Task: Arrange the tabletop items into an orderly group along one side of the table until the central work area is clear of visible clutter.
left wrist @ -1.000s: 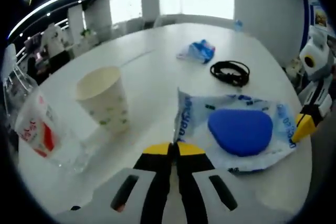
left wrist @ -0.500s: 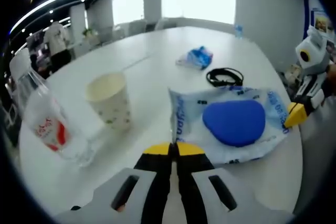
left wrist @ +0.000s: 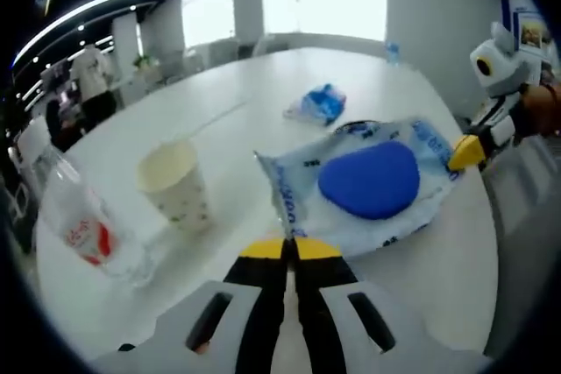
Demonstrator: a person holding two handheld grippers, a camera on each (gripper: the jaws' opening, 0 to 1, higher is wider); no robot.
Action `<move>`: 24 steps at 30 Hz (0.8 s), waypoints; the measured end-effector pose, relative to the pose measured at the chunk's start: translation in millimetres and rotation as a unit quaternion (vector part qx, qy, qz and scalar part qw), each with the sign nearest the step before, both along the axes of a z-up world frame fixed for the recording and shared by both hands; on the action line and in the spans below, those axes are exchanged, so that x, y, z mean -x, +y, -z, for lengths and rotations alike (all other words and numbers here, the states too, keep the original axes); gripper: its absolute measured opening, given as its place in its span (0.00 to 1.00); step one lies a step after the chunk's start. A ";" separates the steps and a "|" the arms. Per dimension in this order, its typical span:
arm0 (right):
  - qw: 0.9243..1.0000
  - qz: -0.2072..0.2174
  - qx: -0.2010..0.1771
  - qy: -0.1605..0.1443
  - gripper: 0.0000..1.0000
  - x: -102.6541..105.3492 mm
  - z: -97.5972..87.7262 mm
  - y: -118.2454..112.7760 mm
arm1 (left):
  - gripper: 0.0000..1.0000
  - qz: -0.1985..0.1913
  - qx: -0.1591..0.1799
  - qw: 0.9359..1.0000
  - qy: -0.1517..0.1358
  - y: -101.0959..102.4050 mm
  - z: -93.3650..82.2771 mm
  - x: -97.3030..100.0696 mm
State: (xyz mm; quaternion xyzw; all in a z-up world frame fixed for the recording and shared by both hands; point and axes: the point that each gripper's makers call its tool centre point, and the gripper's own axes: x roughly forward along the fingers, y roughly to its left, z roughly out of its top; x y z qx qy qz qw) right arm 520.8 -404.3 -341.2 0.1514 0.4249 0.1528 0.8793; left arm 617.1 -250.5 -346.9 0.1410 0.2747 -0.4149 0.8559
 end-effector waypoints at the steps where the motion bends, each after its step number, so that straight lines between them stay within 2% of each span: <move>1: 1.000 0.002 0.004 -0.005 0.01 -4.9 -1.9 -4.0 | 0.00 0.000 0.001 1.000 0.000 -0.4 -0.5 0.0; 11: 0.999 0.020 0.025 -0.028 0.01 -43.2 -10.2 -31.1 | 0.00 -0.010 0.027 1.000 -0.006 -12.1 -12.5 -5.7; 15: 0.999 0.030 0.028 -0.035 0.01 -58.2 -11.8 -40.5 | 0.00 -0.016 0.036 0.999 0.001 -15.9 -14.8 -7.9; 20: 0.998 0.039 0.030 -0.044 0.01 -74.2 -13.8 -48.3 | 0.00 -0.026 0.048 0.999 0.005 -20.6 -18.4 -12.9; 24: 0.997 0.035 0.047 -0.057 0.01 -85.6 -16.2 -52.4 | 0.00 -0.031 0.053 0.998 0.007 -23.7 -19.3 -15.7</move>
